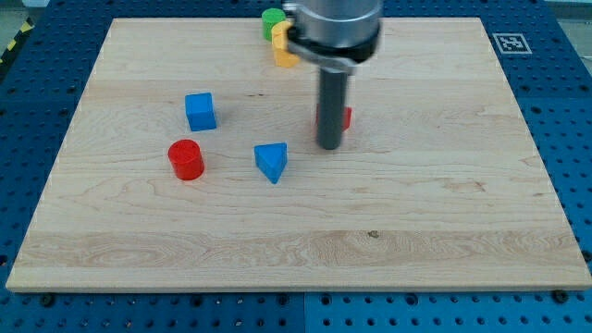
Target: Move the red star towards the top right of the board
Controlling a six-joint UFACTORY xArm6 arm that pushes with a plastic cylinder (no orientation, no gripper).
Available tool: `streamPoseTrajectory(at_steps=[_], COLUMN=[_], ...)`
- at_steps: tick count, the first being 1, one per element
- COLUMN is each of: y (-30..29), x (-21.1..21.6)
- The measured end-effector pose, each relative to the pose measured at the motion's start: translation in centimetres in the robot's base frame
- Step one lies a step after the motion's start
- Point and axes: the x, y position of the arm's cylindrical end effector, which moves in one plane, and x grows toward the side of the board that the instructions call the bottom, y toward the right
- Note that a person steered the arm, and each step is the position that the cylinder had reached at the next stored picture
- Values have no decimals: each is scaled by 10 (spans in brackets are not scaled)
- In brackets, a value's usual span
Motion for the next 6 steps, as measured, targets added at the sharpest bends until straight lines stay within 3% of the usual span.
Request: streamPoseTrajectory(at_steps=[1, 2, 3, 4, 6], y=[39, 50, 44, -1, -24], x=[-23, -11, 10, 3, -13])
